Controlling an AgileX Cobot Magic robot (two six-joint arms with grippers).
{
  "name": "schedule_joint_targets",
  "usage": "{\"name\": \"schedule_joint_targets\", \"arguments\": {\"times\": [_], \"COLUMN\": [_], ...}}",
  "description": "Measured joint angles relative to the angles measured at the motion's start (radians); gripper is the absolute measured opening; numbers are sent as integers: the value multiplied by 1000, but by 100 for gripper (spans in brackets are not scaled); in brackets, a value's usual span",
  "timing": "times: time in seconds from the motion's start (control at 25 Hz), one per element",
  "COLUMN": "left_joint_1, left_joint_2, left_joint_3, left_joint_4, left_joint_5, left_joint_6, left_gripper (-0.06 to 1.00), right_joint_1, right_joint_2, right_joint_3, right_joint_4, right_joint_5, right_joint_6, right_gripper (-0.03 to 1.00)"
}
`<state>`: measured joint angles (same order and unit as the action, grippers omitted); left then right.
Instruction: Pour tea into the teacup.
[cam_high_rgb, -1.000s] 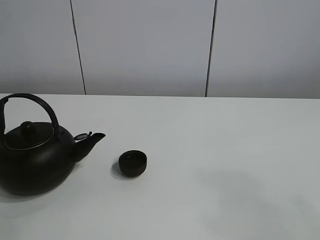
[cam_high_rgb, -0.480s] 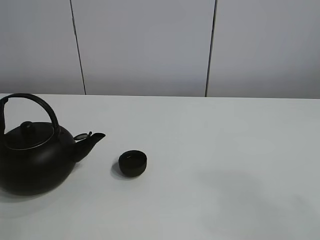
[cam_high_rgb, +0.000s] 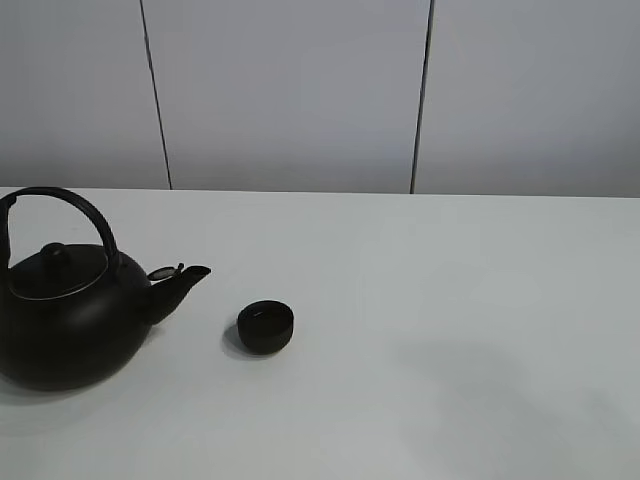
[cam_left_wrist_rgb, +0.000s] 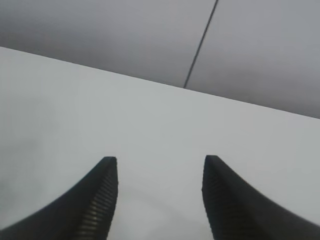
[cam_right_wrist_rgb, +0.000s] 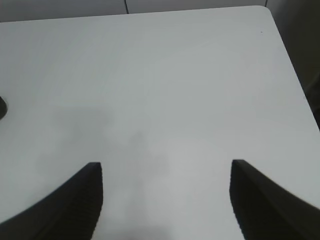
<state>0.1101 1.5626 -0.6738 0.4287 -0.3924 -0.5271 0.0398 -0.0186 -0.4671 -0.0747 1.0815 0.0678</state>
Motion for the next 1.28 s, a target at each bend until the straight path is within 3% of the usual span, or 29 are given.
{"name": "schedule_joint_targets", "arguments": {"times": [0.36, 0.64, 0.72, 0.84, 0.96, 1.08, 1.16, 1.28], "left_joint_1": [219, 228, 193, 79, -101, -301, -389, -436], "left_joint_2": [-77, -235, -340, -525, -737, -962, -1104, -1251], "left_joint_3": [-57, -126, -166, -220, -250, -256, -258, -222], "left_joint_4": [52, 56, 55, 47, 1, -158, -289, -409], "left_joint_5": [109, 306, 410, 595, 748, 913, 1046, 1253], "left_joint_6": [-10, -12, 2, 52, 139, 275, 377, 436], "left_gripper": [32, 31, 31, 31, 31, 31, 31, 31], "right_joint_1": [0, 0, 0, 0, 0, 0, 0, 0], "right_joint_2": [0, 0, 0, 0, 0, 0, 0, 0], "right_joint_3": [0, 0, 0, 0, 0, 0, 0, 0], "right_joint_4": [0, 0, 0, 0, 0, 0, 0, 0], "right_joint_5": [0, 0, 0, 0, 0, 0, 0, 0], "right_joint_6": [0, 0, 0, 0, 0, 0, 0, 0], "right_gripper": [49, 49, 49, 49, 49, 49, 49, 49]}}
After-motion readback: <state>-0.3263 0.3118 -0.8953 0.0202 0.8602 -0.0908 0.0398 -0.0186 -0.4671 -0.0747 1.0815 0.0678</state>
